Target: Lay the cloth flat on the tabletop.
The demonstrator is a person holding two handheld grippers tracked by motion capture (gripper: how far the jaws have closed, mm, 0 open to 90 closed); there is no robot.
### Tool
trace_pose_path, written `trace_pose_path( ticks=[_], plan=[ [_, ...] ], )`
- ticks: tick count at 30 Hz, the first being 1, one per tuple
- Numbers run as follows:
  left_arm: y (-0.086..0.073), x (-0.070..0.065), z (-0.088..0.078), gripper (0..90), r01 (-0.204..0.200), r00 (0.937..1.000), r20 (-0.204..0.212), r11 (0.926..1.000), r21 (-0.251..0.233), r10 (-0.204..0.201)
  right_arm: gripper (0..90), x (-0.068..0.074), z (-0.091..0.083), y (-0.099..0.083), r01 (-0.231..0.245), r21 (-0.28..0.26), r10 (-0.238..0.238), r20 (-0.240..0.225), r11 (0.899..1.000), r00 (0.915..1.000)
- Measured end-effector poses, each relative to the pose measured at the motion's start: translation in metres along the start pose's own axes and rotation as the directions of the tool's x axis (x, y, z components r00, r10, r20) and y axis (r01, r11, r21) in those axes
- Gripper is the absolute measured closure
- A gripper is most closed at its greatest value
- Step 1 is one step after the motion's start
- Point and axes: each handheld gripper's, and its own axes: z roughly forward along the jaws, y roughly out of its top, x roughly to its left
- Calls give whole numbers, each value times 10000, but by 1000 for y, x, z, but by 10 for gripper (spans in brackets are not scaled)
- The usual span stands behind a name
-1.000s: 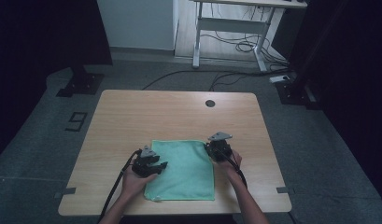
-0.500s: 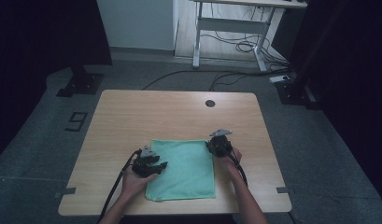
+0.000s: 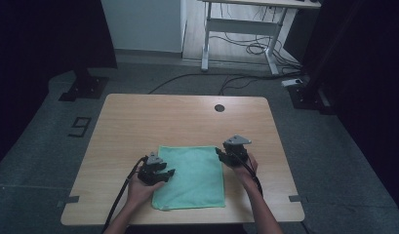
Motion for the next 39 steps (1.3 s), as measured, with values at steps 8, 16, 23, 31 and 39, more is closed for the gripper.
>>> trace_pose_path(
  ticks=[8, 16, 23, 31, 39],
  plan=[
    [0, 1, 0, 502, 82, 9999, 81, 10000, -10, -82, 531, 31, -8, -23, -37, 588, 95, -993, 9983, 9950],
    [0, 0, 0, 500, 74, 10000, 34, 10000, -17, -74, 480, 62, 0, -45, 300, 1170, -131, -1426, 9927, 9897],
    [6, 3, 5, 498, 257, 9996, 146, 9997, -9, -257, 455, 51, 4, -45, 239, 1110, -114, -1121, 9935, 9936],
    [33, 0, 28, 473, 110, 9999, 54, 9985, 528, -113, 489, 21, 17, -37, -67, 1156, 162, -817, 9933, 9965],
    [51, -6, 47, 469, -40, 9999, -154, 9978, 666, 50, 503, -7, 26, -31, -574, 1177, 614, -308, 9914, 9976]
  ],
)
